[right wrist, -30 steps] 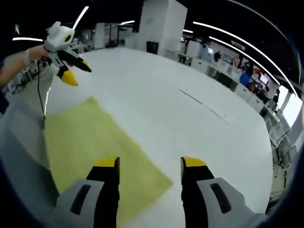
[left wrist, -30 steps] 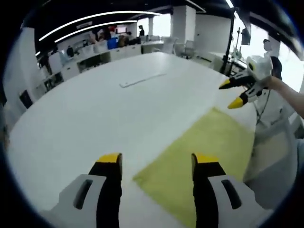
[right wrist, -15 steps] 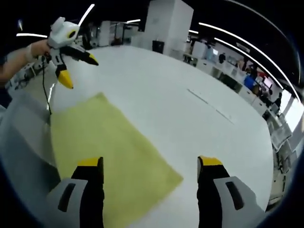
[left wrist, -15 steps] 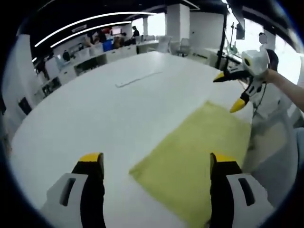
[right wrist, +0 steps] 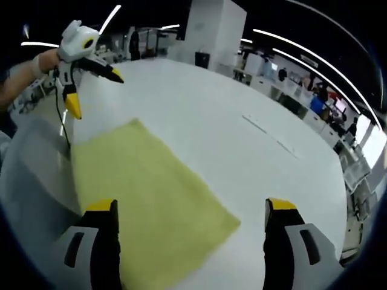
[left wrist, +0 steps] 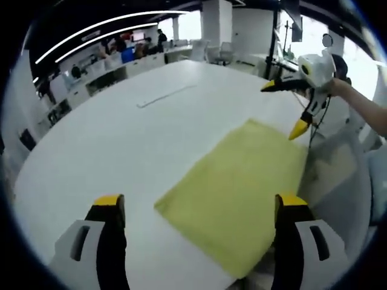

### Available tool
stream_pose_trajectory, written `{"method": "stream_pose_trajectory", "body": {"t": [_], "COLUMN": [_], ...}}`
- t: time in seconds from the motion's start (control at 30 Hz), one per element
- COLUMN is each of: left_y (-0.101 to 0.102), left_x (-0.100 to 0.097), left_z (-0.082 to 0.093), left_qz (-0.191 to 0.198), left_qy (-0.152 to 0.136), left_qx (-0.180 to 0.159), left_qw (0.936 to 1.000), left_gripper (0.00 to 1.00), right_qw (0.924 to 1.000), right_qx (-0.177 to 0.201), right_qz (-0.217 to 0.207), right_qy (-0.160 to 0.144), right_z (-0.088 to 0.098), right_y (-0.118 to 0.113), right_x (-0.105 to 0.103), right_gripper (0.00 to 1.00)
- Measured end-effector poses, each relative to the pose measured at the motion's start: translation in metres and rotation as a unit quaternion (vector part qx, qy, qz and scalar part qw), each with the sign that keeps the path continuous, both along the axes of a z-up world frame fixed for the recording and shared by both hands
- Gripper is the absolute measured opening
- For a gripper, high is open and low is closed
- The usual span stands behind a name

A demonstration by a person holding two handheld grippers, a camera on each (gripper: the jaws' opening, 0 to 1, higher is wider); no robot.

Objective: Fold the garment on the visible template until the final outline fits inside the template.

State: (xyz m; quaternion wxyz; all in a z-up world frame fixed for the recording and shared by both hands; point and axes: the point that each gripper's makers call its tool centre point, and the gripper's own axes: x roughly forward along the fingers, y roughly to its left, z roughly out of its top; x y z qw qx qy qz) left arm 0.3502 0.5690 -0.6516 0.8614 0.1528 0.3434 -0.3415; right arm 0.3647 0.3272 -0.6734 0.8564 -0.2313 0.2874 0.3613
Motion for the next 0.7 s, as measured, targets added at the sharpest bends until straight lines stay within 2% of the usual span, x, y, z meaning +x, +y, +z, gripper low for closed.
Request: {"method": "stream_pose_trajectory", "body": {"t": [0.13,0.3,0.43,0.57,0.7], "left_y": [0.005,0.012,0.016,0.016,0.016], "left_x": [-0.006,-0.012,-0.015,-0.020,-0.024], "left_z": [0.004,0.002,0.001,0.006,0.011], "left_qz": [0.004,0.007,0.011,0.010,0.008], "left_qy": [-0.008,-0.004,0.003,-0.001,-0.007], "left_qx": [0.005,0.011,0.012,0.010,0.015], "left_qw": [1.0000,0.9999,0.9999,0.9999,0.9998], "left_gripper": [0.99,0.99,0.99,0.99,0.99], "right_qw": [0.9999,0.9999,0.9995,0.9996,0.9993], "right_qx": [0.010,0.009,-0.014,0.004,0.011], "right_qz": [0.002,0.008,0.016,0.023,0.033], "right_qy": [0.003,-0.003,-0.022,-0.018,-0.012], "right_z": [0.005,0.014,0.021,0.031,0.033], "right_y": [0.000,0.001,-0.001,0.004,0.009], "right_x": [-0.009,-0.017,-0.020,-0.028,-0.037], "right_gripper": [1.00,1.00,1.00,1.00,1.00]}}
